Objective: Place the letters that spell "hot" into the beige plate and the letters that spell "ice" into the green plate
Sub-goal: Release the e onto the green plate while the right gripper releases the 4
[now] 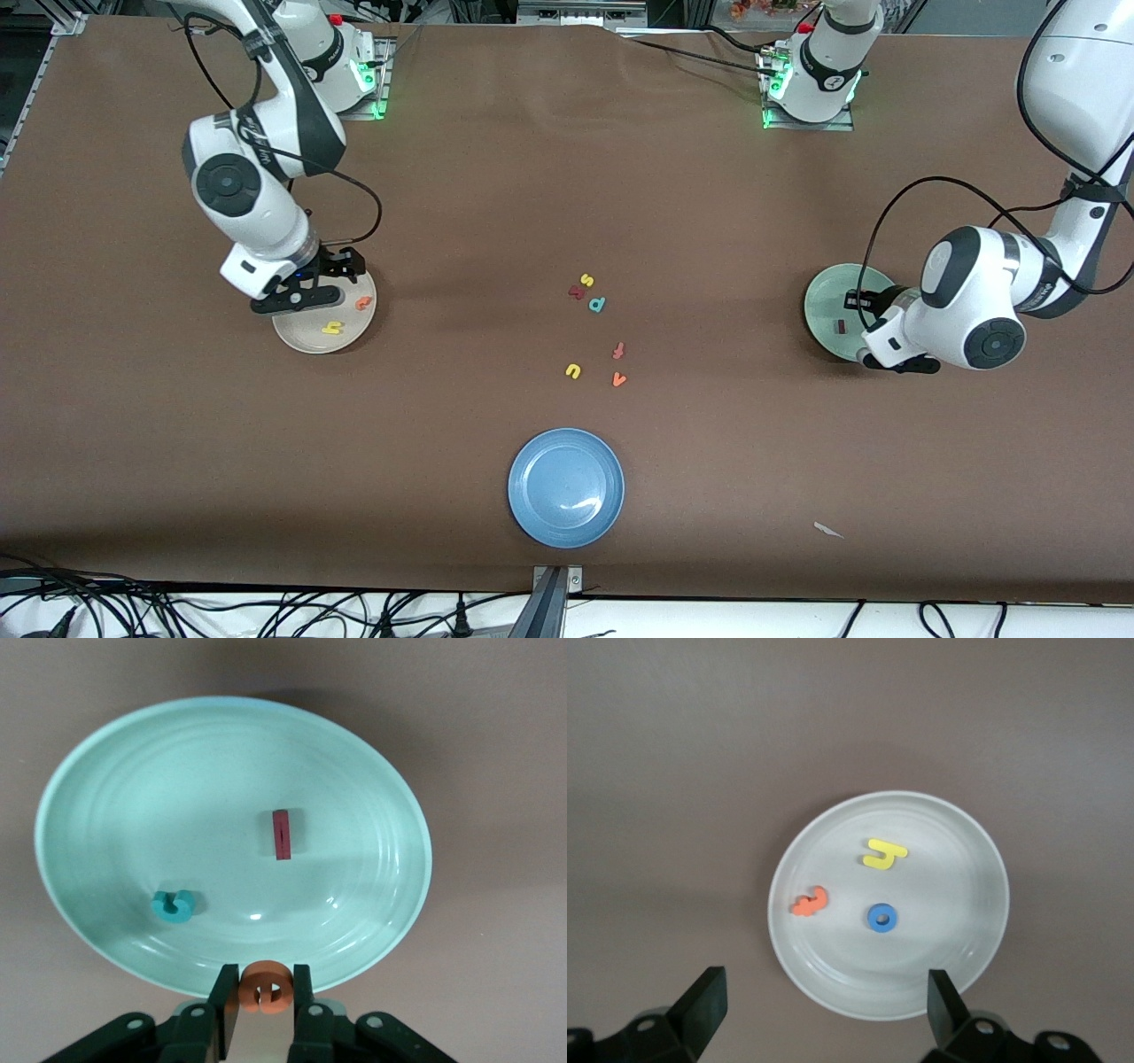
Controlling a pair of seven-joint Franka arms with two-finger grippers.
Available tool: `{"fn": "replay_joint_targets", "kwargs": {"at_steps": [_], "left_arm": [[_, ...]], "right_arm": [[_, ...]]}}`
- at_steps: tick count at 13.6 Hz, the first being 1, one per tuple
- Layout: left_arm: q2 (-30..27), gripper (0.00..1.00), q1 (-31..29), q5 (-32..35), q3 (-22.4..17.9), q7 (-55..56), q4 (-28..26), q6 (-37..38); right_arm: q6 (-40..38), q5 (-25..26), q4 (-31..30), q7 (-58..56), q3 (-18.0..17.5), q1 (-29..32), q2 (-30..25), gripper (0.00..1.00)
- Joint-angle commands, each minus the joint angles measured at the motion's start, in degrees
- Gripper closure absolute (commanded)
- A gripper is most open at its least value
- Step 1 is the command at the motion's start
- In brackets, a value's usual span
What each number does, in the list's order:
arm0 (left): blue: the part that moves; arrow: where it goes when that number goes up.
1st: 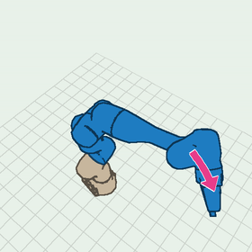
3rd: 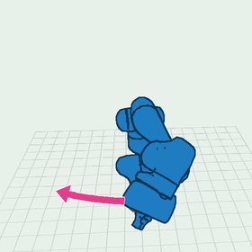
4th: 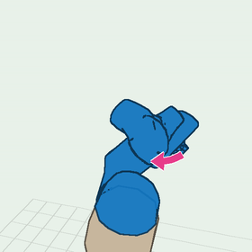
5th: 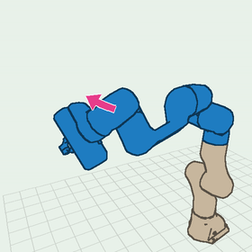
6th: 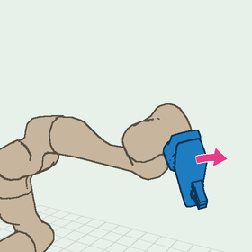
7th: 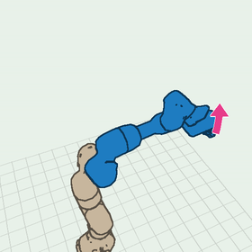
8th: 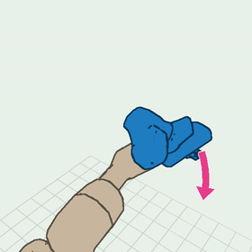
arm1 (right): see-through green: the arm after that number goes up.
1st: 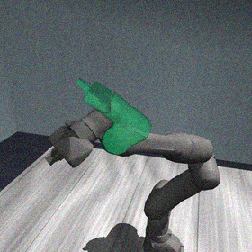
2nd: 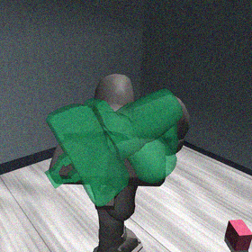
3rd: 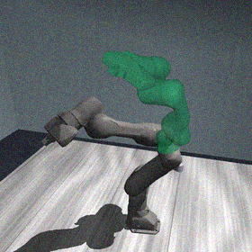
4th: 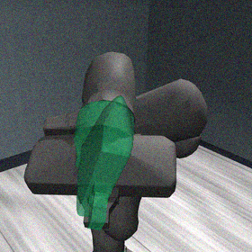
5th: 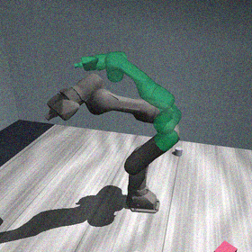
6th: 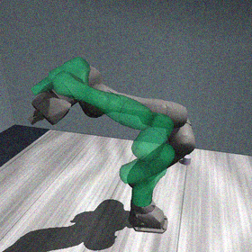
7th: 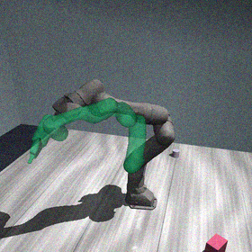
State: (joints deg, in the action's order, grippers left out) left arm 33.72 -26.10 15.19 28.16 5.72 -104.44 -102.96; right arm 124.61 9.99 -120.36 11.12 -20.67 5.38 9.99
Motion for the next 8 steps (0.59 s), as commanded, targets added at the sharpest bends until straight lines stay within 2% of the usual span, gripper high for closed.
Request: {"fn": "replay_joint_targets", "kwargs": {"at_steps": [1, 2, 4, 6, 8], "left_arm": [[-1.0, 0.00, -1.0, 1.2, 0.7, -0.9, -0.5, -0.4], [-1.5, 0.00, -1.0, 1.2, 0.7, -1.0, 0.0, -0.1], [-2.8, 0.00, -0.7, 0.5, 1.3, -0.9, 3.6, 3.9], [-3.2, 0.00, -0.5, 0.5, 3.9, -0.6, 11.8, 11.7], [-3.1, 0.00, 0.0, 0.3, 4.4, -0.6, 19.8, 18.6]], "right_arm": [[-11.3, -2.8, 9.2, -0.9, 0.7, -0.5, -0.5, 0.00], [-14.5, -3.0, 11.9, -1.2, 2.1, -1.6, -0.8, 0.00], [-18.3, -5.2, 16.2, -2.8, 8.8, -6.6, -2.2, 0.00], [-21.6, -8.6, 19.8, -5.9, 12.8, -8.4, -3.1, 0.00], [-26.2, -9.5, 24.1, -8.1, 17.3, -10.7, -3.6, 0.00]]}}
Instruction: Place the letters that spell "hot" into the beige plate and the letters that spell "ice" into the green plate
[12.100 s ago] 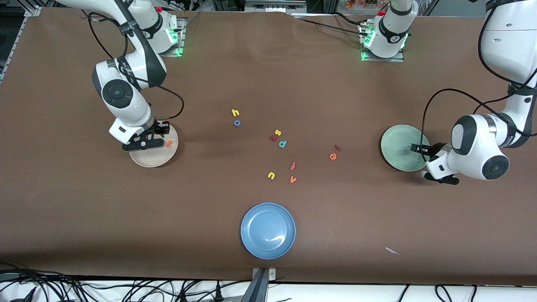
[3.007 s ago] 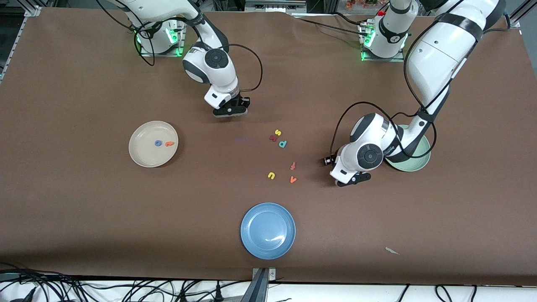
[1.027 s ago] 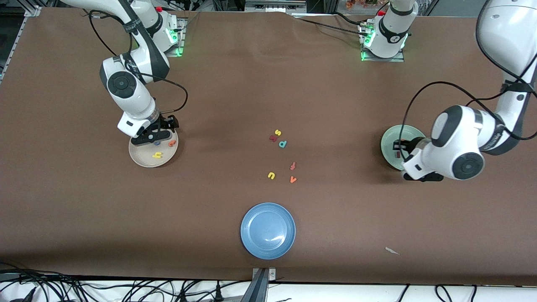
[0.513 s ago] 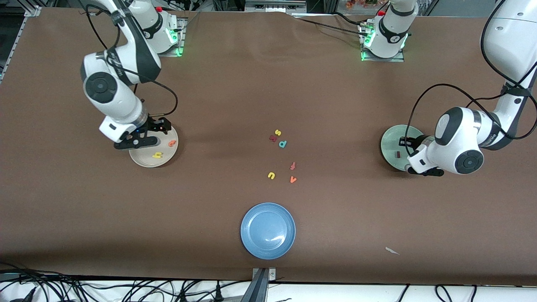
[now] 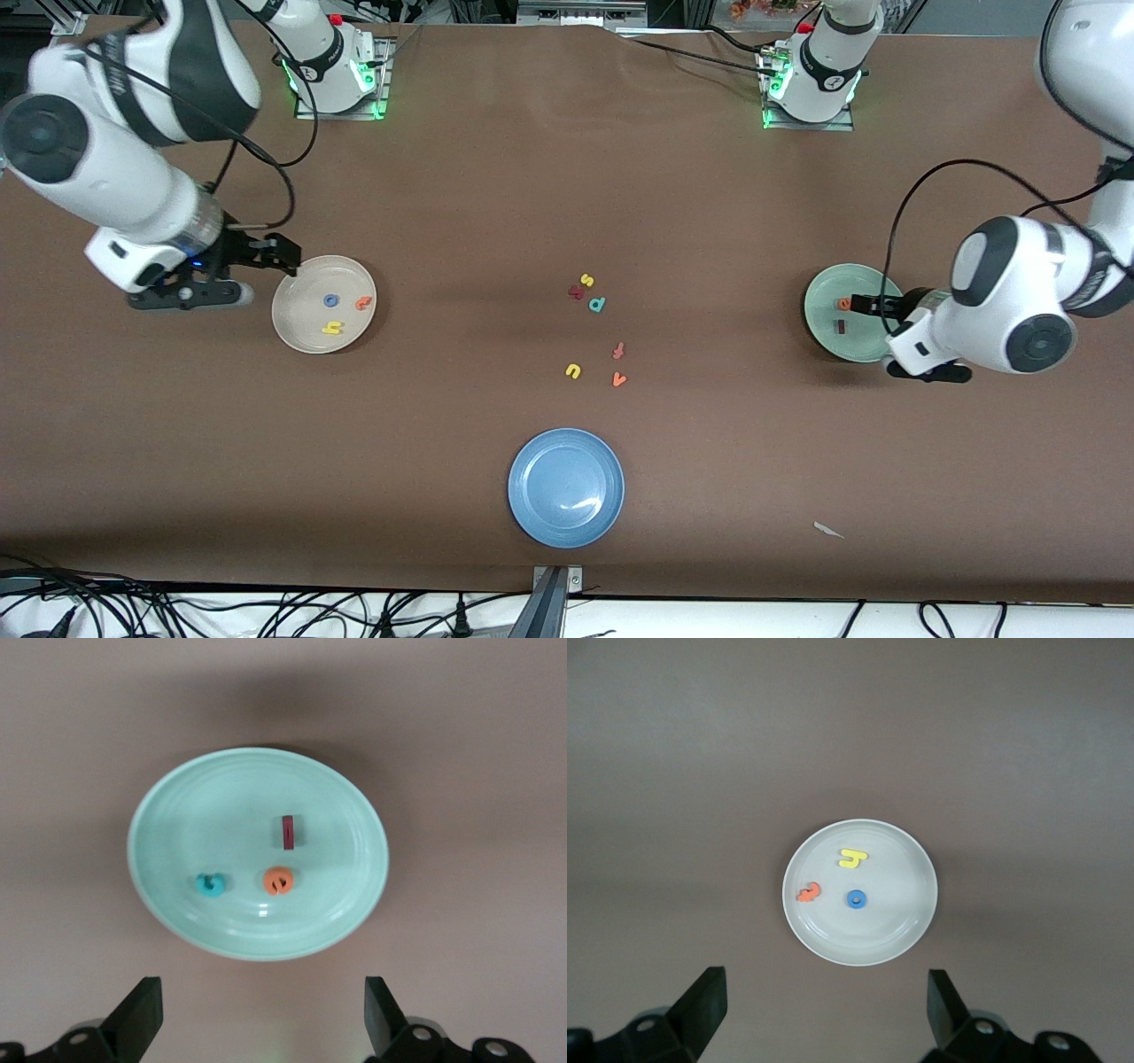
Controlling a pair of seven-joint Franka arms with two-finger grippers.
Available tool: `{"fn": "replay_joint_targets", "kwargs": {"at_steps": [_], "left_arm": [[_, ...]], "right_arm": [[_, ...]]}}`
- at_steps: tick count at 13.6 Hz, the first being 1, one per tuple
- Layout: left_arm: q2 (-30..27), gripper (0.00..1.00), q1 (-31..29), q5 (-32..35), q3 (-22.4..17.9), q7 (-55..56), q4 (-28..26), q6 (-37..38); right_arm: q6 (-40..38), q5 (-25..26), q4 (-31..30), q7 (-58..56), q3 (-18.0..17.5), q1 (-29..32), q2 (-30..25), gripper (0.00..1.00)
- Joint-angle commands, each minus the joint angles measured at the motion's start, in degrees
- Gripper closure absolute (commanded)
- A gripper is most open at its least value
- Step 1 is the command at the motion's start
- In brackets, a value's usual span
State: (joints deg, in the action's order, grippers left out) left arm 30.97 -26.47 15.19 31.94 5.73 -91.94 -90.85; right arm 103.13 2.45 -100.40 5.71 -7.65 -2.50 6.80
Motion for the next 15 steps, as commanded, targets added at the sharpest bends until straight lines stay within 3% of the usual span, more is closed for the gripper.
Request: {"fn": "replay_joint_targets", "kwargs": {"at_steps": [1, 4, 9, 15], "left_arm": [[-0.3, 0.00, 1.1, -0.7, 0.5, -0.6, 10.5, 8.6], [-0.3, 0.00, 2.3, -1.1, 0.5, -0.6, 17.9, 14.6], [-0.1, 0.00, 4.1, -0.8, 0.6, -0.5, 27.3, 20.2], [0.0, 0.00, 9.3, 0.3, -2.7, -0.7, 33.2, 21.2]], "right_arm": [[-7.0, -2.4, 6.0, -3.7, 6.1, -3.6, -0.4, 0.00], [-9.7, -4.3, 8.1, -8.0, 10.4, -3.7, -1.0, 0.00], [-12.3, -3.7, 9.4, -8.7, 11.2, -3.7, -3.5, 0.00], [-12.3, -3.5, 9.7, -8.6, 11.0, -3.6, -2.7, 0.00]]}}
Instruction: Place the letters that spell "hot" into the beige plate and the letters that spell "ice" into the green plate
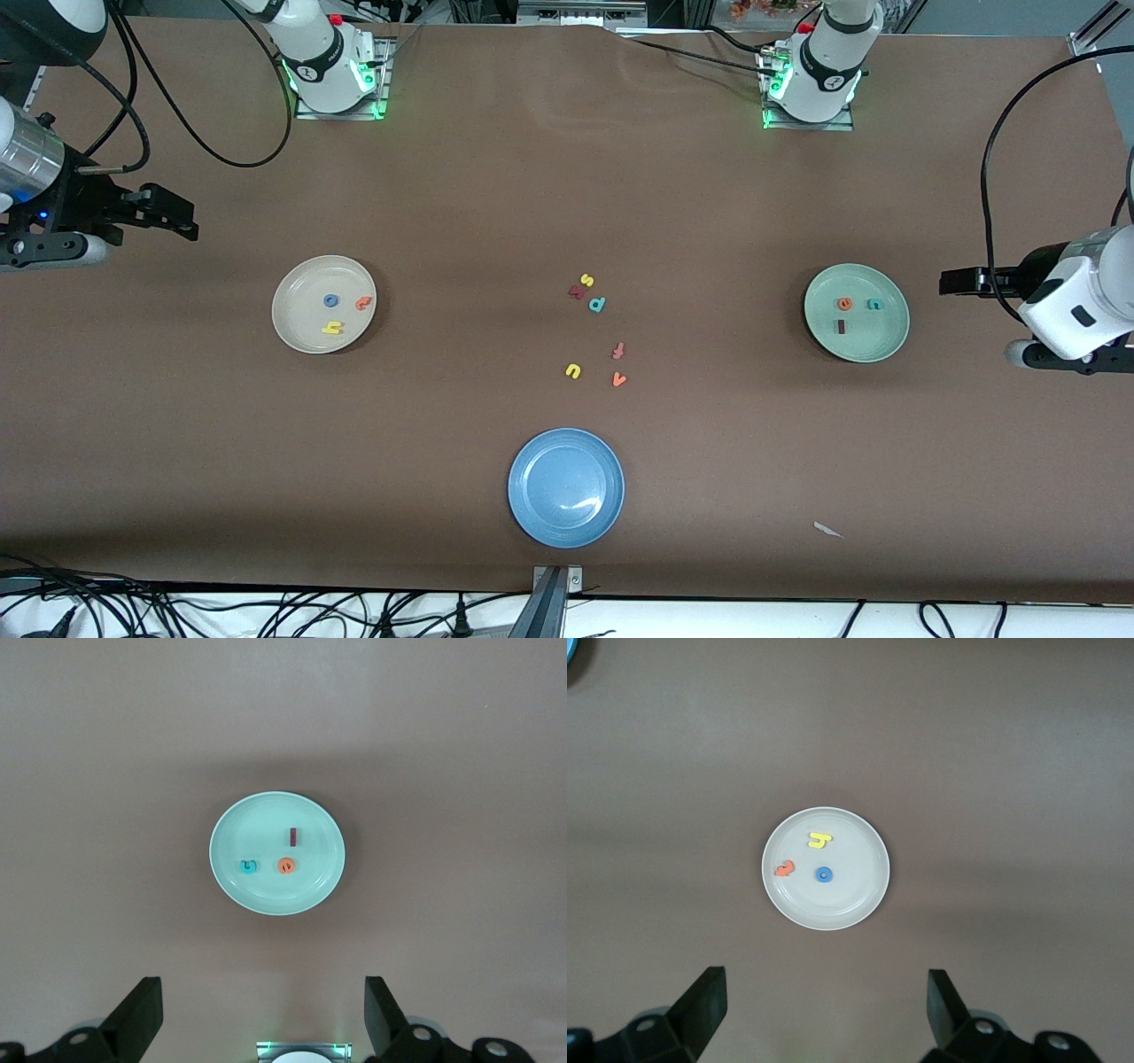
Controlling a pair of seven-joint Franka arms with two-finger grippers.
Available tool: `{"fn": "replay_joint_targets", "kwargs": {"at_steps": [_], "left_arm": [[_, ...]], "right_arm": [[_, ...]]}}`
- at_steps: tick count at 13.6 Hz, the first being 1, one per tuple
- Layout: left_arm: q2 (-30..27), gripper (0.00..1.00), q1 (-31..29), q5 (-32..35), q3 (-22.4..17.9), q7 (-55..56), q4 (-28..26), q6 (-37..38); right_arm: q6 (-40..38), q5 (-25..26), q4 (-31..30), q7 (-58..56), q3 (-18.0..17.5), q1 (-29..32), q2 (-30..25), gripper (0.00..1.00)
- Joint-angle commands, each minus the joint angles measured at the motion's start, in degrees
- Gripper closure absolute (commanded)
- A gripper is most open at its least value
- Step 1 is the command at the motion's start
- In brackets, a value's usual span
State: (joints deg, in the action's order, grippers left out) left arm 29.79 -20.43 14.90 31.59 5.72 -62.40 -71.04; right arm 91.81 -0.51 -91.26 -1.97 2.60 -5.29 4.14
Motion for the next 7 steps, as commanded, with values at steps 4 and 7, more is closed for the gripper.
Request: {"fn": "replay_joint_targets", "kwargs": {"at_steps": [4, 7], "left_arm": [[-0.6, 0.00, 15.3, -7.6, -20.0, -3.2, 5.0, -2.5], [-3.7, 0.00, 21.6, -16.9, -31.3, -3.3, 4.1, -9.0]], "right_arm": [[-1.3, -0.3, 0.6, -1.0, 0.8, -0.8, 0.0, 0.00], [-2.1, 1.6, 0.6, -0.9, 0.7, -0.8, -0.2, 0.00]]}}
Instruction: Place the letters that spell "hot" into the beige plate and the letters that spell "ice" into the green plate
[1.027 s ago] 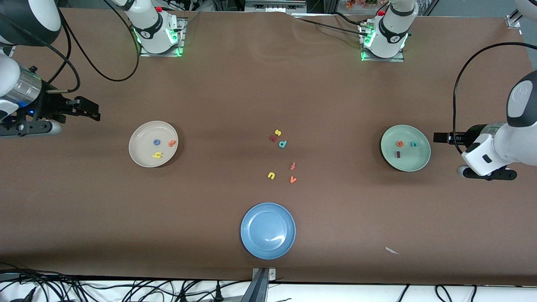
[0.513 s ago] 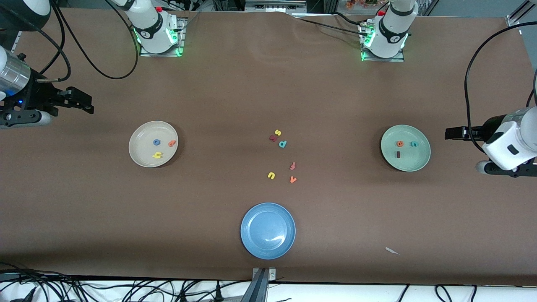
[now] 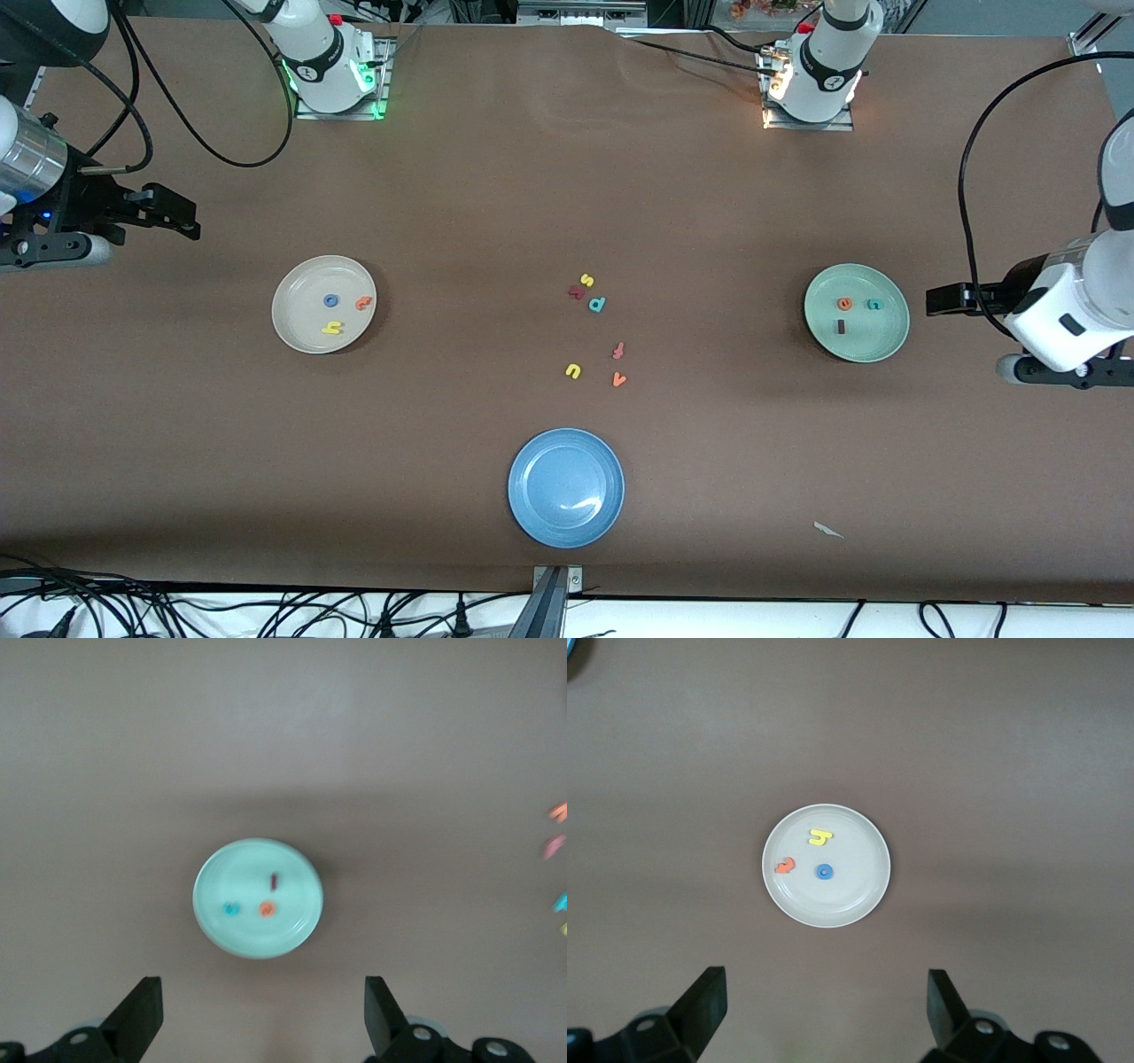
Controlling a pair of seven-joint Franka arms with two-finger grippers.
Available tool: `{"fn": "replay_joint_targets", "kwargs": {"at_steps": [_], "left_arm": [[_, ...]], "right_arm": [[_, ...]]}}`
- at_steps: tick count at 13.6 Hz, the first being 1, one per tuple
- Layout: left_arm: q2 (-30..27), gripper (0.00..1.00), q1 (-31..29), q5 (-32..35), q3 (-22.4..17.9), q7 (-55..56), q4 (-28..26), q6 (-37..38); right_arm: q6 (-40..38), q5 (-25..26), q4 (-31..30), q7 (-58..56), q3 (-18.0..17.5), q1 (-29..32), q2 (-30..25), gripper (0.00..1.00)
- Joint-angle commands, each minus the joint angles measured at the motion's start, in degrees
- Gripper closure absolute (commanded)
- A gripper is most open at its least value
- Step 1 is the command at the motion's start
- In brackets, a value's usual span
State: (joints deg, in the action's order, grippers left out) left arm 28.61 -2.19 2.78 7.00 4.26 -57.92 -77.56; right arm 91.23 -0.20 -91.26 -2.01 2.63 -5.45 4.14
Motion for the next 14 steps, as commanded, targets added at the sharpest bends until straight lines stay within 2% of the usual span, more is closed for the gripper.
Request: {"fn": "replay_joint_targets", "kwargs": {"at_steps": [1, 4, 9, 14], "left_arm": [[-2.9, 0.01, 3.9, -6.8, -8.6, -2.0, -1.4, -3.1], [-5.7, 0.01, 3.2, -7.1, -8.4, -2.0, -7.9, -10.6], [-5.6, 0.01, 3.1, -6.4, -8.4, -8.6, -8.1, -10.5], [-5.2, 0.00, 3.4, -6.4, -8.4, -9.2, -8.3, -10.5]], "right_arm": [[-1.6, 2.7, 1.2, -0.9, 0.4, -0.9, -0.2, 0.00], [-2.4, 3.0, 2.4, -1.1, 0.3, -0.9, 0.7, 0.00], [-2.4, 2.3, 2.6, -1.1, 0.2, -1.1, 0.8, 0.00], [-2.5, 2.1, 2.6, -1.0, 0.2, -1.1, 0.8, 0.00]]}}
